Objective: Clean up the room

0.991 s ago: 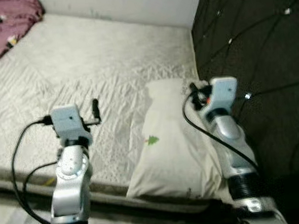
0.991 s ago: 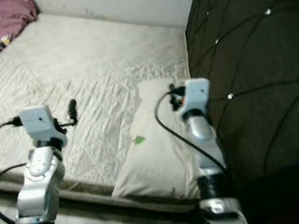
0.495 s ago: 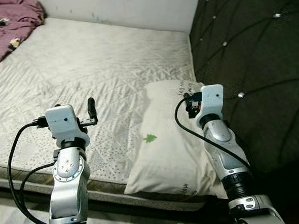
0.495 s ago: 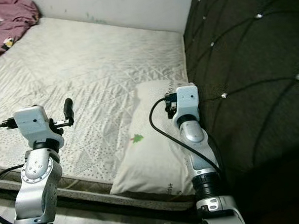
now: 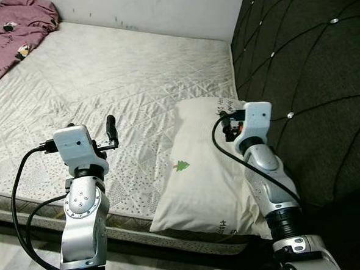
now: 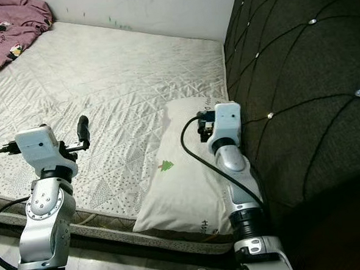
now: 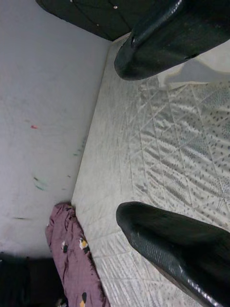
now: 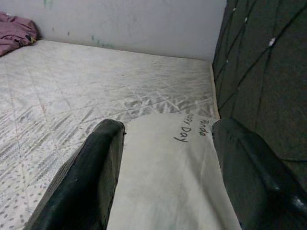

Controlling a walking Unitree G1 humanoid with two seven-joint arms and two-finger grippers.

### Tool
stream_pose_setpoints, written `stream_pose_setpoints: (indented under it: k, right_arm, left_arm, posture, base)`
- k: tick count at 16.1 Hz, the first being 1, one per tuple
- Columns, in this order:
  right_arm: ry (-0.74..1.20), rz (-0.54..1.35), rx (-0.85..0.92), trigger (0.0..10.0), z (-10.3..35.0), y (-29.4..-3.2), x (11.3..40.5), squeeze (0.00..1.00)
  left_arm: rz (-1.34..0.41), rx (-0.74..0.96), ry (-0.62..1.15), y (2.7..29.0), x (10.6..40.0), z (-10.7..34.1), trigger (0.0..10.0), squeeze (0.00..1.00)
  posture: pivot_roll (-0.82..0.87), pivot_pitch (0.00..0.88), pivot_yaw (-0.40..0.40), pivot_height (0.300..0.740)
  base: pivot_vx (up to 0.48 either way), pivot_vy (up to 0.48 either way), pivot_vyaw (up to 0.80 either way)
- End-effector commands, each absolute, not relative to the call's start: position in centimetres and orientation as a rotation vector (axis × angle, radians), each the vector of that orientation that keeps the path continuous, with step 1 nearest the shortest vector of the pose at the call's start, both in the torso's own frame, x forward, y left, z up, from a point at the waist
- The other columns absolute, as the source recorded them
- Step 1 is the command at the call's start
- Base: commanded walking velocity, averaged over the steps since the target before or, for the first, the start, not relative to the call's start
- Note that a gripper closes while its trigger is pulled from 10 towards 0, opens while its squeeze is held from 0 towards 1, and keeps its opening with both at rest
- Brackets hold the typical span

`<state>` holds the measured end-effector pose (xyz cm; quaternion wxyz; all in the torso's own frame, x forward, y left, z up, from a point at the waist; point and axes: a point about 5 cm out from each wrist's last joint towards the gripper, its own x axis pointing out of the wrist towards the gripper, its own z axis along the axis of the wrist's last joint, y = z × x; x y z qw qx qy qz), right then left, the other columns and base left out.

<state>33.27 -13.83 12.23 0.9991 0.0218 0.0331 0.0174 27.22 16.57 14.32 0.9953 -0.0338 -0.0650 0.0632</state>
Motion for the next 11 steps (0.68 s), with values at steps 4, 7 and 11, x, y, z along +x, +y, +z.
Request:
stream_pose_setpoints:
  k: [4,7,11]
  right_arm:
    - [0.067,0.047,0.063,10.0,12.68,-13.96,33.54,0.00]
    - [0.065,0.063,0.072,10.0,12.68,-13.82,33.49,0.05]
    - [0.065,0.059,0.057,10.0,12.65,-13.82,33.49,0.93]
  left_arm:
    - [0.109,-0.094,-0.124,16.21,27.58,14.36,10.0,0.00]
    - [0.102,-0.104,-0.125,16.08,27.61,14.39,10.0,0.00]
    - [0.094,-0.112,-0.126,15.94,27.66,14.43,10.0,0.00]
  posture:
    - [0.02,0.000,-0.062,0.740]
    - [0.02,0.000,-0.062,0.740]
    - [0.02,0.000,-0.065,0.740]
  base:
    - [0.000,0.346,-0.60]
    - [0.000,0.480,-0.80]
    - [0.000,0.480,-0.10]
